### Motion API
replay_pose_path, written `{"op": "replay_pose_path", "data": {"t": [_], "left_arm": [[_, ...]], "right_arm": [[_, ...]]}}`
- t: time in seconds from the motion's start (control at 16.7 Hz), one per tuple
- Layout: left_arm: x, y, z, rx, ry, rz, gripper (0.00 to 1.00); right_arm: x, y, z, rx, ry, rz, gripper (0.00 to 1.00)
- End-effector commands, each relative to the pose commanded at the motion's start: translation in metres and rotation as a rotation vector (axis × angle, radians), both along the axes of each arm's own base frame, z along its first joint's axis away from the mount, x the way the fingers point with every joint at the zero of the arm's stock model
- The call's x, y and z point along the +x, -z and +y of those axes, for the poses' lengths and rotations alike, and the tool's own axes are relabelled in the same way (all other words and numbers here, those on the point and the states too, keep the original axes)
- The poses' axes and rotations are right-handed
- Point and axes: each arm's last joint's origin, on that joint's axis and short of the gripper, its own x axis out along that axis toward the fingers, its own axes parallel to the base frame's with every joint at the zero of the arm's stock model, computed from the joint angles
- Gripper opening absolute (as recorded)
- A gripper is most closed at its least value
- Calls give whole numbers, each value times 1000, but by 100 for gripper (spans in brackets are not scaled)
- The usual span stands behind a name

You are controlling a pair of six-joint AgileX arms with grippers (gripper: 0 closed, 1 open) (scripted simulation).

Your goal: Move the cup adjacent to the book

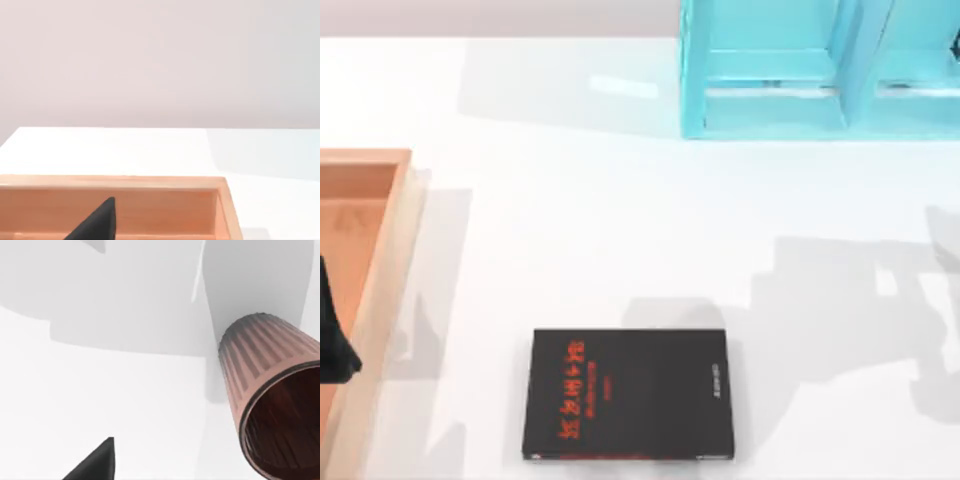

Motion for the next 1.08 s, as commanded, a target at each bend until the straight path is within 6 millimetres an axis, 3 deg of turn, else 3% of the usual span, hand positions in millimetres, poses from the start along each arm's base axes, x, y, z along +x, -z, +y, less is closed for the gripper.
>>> {"op": "replay_pose_path", "data": {"t": [0.24, 0.54, 1.08], "left_arm": [[0, 0, 0, 0, 0, 0, 100], [0, 0, 0, 0, 0, 0, 100], [0, 0, 0, 0, 0, 0, 100]], "right_arm": [[-4, 40, 0, 1, 0, 4, 100], [-5, 44, 0, 1, 0, 6, 100], [-5, 44, 0, 1, 0, 6, 32]]}}
